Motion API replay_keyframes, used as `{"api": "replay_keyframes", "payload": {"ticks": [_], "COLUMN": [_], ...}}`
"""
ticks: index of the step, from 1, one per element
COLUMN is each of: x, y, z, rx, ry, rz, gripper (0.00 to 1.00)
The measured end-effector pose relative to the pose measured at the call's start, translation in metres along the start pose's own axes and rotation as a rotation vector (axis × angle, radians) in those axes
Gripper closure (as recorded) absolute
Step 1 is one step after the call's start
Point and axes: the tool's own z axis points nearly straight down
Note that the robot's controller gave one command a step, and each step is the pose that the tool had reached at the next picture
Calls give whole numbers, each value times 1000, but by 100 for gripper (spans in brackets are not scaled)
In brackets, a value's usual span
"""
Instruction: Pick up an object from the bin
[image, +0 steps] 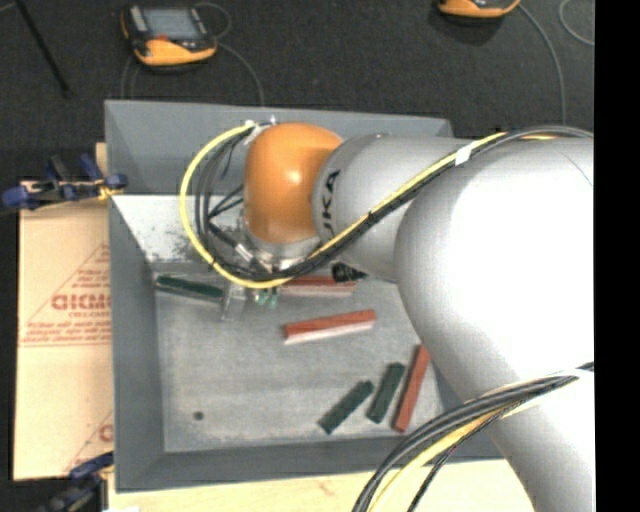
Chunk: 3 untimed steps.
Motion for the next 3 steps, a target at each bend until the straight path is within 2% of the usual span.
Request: {"api": "replay_keyframes", "payload": {"ticks": [1, 2, 3], "x": [0, -31, -30], "y": [0, -133, -128], "z": [0, -35, -34], "rx": [0, 5, 2], "ry": [0, -6, -3], "rz": [1, -32, -37], "gripper": [100, 0, 0]}}
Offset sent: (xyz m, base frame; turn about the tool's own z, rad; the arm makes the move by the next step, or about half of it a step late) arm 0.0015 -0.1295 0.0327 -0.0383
